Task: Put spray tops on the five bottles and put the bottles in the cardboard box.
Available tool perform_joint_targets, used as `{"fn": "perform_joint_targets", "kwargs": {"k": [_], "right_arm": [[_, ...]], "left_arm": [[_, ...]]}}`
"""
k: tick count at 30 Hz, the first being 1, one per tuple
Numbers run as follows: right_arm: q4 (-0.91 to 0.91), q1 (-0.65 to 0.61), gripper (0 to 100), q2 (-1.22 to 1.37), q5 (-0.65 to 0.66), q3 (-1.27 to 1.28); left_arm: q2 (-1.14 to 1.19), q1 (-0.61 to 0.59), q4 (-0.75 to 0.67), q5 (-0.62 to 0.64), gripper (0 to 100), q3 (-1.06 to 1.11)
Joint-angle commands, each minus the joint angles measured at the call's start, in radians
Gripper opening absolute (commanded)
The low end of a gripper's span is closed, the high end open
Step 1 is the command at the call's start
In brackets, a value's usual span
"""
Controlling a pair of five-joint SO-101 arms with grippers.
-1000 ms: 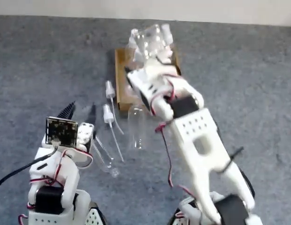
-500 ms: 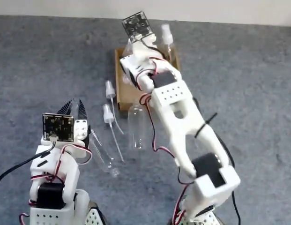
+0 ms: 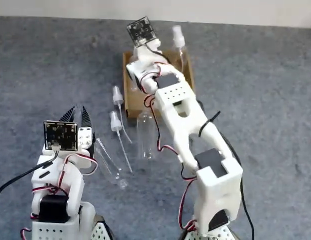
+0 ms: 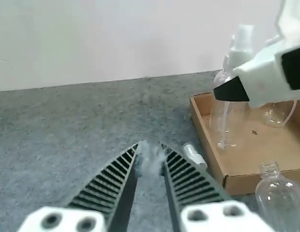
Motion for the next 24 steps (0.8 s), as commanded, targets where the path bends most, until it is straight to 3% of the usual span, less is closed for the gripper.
{"fn": "perform_joint_targets", "kwargs": {"k": [1,12,16,24], "right_arm": [[-0.031,0.028,0.3,-0.012,0.011,-0.070],[-0.033,0.031,0.3,0.050,0.015,-0.068],[-0.030,0.016,0.3,0.050,0.124,-0.067],[-0.028,-0.007,0.4,0.047,0.132,-0.067]], "left_arm": [[-0.001,-0.010,-0.029,0.012,0,-0.007],[-0.001,-0.010,-0.029,0.012,0,-0.007],[-0.001,-0.010,-0.031,0.012,0,-0.007],[-0.001,-0.010,-0.031,0.012,0,-0.007]]}}
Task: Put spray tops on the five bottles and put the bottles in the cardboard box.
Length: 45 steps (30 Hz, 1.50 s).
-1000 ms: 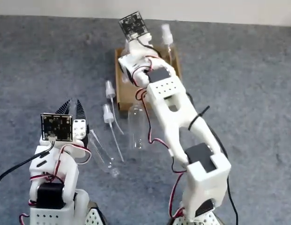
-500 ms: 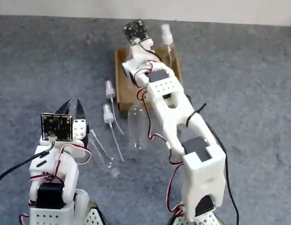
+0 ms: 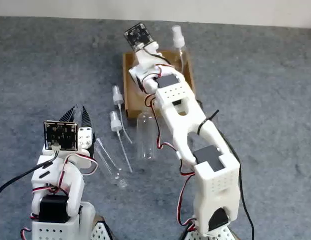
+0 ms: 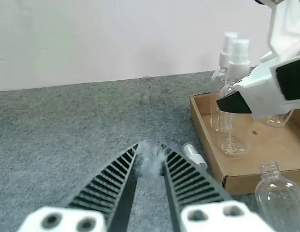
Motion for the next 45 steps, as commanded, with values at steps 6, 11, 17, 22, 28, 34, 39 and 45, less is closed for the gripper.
{"fn": "perform_joint_targets", "kwargs": {"k": [6,11,17,22,28,34,39,45], "right_arm": [[-0.002,-0.016,4.1,-0.015,0.011,-0.050],[0.054,-0.016,10.5,-0.016,0.011,-0.056],[0.054,-0.016,11.3,-0.016,0.011,-0.056],[0.111,-0.016,12.6,-0.018,0.011,-0.059],[0.140,-0.018,22.2,-0.018,0.011,-0.061],[0.140,-0.018,24.1,-0.019,0.011,-0.061],[0.140,-0.018,24.1,-0.019,0.011,-0.064],[0.240,-0.018,24.1,-0.018,0.009,-0.193]], "left_arm": [[-0.001,-0.012,-0.031,0.012,0,-0.007],[-0.001,-0.012,-0.031,0.012,0,-0.007],[-0.001,-0.012,-0.032,0.012,0,-0.007],[-0.001,-0.013,-0.032,0.012,0,-0.007],[-0.001,-0.015,-0.032,0.012,0,-0.007],[-0.001,-0.015,-0.032,0.012,0,-0.007],[-0.001,-0.015,-0.032,0.011,0,-0.007],[-0.001,-0.015,-0.032,0.011,0,-0.007]]}}
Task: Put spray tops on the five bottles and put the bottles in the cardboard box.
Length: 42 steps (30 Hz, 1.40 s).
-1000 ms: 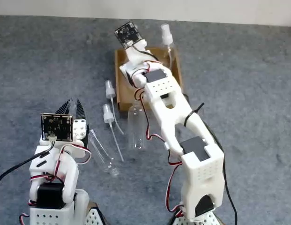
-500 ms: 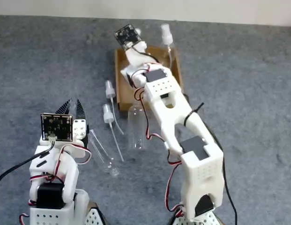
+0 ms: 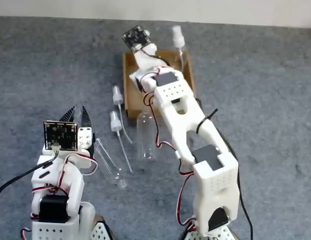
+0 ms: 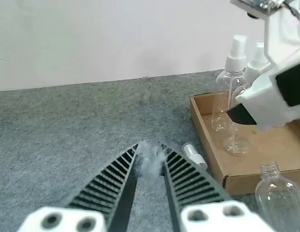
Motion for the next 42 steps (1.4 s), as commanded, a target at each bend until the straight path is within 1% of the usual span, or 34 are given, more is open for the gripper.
{"fn": "perform_joint_targets", "kwargs": {"k": [1,11,24,30,33,35,37,40,42], "right_arm": [[0.068,-0.016,24.1,-0.022,0.011,-0.140],[0.205,-0.031,24.1,-0.022,0.011,-0.275],[0.736,-0.033,23.8,-0.024,0.011,-0.687],[1.086,-0.090,23.8,-0.024,0.006,-0.854],[1.093,-0.093,23.8,-0.038,-0.086,-0.906],[1.096,-0.093,23.8,-0.062,-0.110,-0.888],[1.096,-0.097,23.8,-0.116,-0.138,-0.814],[1.095,-0.130,23.8,-0.239,-0.153,-0.604],[1.092,-0.151,23.8,-0.335,-0.199,-0.432]], "left_arm": [[-0.001,-0.015,-0.032,0.011,0,-0.007],[-0.001,-0.015,-0.031,0.011,0,-0.008],[0.001,-0.013,-0.028,0.011,0,-0.028],[0.001,-0.015,-0.028,0.011,0,-0.028],[0.001,-0.016,-0.028,0.011,0,-0.028],[0.001,-0.016,-0.028,0.009,0,-0.028],[0.001,-0.016,-0.028,0.009,0,-0.028],[0.001,-0.016,-0.028,0.008,0,-0.028],[0.001,-0.016,-0.028,0.008,0,-0.028]]}}
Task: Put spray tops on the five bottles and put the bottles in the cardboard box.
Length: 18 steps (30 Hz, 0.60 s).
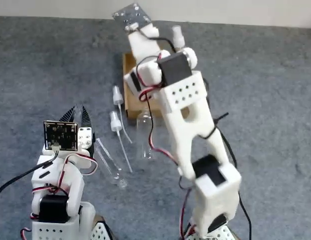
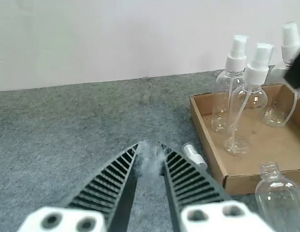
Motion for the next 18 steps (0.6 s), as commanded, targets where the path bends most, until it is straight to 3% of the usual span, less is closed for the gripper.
{"fn": "perform_joint_targets", "kwargs": {"k": [1,4,8,13,18], "right_arm": [[0.013,-0.048,23.8,-0.211,-0.089,0.288],[-0.090,-0.077,23.8,-0.317,-0.255,0.552],[-0.374,-0.117,23.9,-0.380,-0.407,0.883],[-0.653,-0.120,24.2,-0.390,-0.479,1.175],[-0.817,-0.122,24.2,-0.389,-0.508,1.259]], "left_arm": [[0.001,-0.016,-0.028,0.008,0,-0.028],[0.001,-0.013,-0.028,0.008,0,-0.027],[0.001,-0.012,-0.026,0.008,0,-0.027],[0.001,-0.010,-0.026,0.008,0,-0.024],[0.001,-0.010,-0.026,0.008,0,-0.024]]}}
